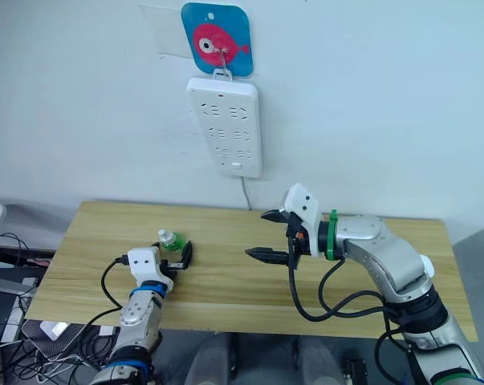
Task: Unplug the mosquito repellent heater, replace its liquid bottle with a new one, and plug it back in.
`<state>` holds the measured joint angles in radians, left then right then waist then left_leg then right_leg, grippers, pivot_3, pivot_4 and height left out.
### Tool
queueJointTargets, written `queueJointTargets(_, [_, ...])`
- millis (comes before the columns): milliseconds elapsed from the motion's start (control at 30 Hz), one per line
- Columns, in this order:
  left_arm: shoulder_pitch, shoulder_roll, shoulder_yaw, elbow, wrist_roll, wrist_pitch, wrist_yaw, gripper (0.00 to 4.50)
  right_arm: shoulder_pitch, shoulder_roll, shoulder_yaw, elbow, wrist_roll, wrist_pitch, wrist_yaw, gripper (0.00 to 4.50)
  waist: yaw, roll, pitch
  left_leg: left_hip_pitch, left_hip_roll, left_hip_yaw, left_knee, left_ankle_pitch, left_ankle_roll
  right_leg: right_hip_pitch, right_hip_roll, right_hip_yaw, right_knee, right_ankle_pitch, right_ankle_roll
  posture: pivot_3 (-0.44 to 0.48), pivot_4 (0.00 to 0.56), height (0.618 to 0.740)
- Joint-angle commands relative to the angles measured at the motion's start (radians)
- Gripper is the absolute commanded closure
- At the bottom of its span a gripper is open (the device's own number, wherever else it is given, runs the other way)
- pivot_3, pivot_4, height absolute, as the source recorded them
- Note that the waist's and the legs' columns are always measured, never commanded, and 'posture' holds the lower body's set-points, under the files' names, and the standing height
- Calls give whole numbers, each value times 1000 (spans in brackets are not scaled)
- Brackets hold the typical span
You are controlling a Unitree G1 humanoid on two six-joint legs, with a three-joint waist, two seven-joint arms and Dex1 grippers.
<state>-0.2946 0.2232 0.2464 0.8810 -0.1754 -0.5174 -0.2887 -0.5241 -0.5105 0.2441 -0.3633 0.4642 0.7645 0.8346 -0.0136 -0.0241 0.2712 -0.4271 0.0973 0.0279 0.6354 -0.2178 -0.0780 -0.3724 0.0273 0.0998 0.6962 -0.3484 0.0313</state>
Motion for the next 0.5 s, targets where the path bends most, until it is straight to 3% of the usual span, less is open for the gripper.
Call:
queueJointTargets(33, [-9,8,7,60,2,-37,-12,0,-10,-1,-23,-41,16,4,-4,31,-4,0,0,0,0,0,0,0,0,0,0,0,0,0,0,-49,324,740])
queueJointTargets(167, [-14,4,4,77,1,-59,-17,521,-12,-1,-23,-46,18,11,-7,0,-11,0,0,0,0,0,-1,0,0,0,0,0,-1,0,0,-49,322,740])
queueJointTargets(367, [25,-13,-7,41,5,-72,-14,2196,-12,8,-29,-44,20,15,-16,0,-17,0,0,0,0,1,-1,0,0,0,0,0,-1,0,0,-47,322,740])
queueJointTargets(500, [77,11,-84,-81,97,-33,-7,2247,12,7,-30,-46,7,-4,-23,0,-18,0,0,0,0,1,-1,0,0,0,0,1,-1,0,0,-41,318,740])
